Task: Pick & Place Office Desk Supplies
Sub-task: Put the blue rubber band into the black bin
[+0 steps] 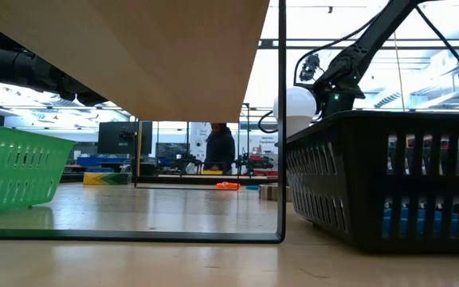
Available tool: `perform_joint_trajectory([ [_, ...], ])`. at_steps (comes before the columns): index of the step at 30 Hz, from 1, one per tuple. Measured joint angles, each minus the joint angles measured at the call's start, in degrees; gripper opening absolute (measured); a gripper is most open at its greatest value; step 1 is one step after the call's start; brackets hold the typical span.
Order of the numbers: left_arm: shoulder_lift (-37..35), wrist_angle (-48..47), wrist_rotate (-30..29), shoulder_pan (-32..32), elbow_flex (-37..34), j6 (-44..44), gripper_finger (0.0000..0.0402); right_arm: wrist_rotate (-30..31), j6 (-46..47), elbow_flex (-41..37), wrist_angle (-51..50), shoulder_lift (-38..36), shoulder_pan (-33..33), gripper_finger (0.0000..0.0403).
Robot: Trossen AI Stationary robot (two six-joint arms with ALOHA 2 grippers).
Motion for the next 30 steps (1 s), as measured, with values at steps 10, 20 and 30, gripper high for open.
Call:
perform_joint_trajectory([
  [10, 0.00, -0.02, 0.01, -0.01, 0.00, 0.02, 0.0273, 7.56, 4.73, -0.10, -7.07, -8.41, 7.81, 0.0001],
  [20, -0.01, -0.04, 0.00, 0.00, 0.00, 0.70, 0.0273, 10.80, 14.92, -0.05, -17.42, -20.74, 19.36, 0.0001],
  [30, 0.00, -0.70, 0.00, -0.02, 0.00, 0.83, 0.0273, 5.17, 24.76, 0.00, -20.73, -27.01, 36.06, 0.0000],
])
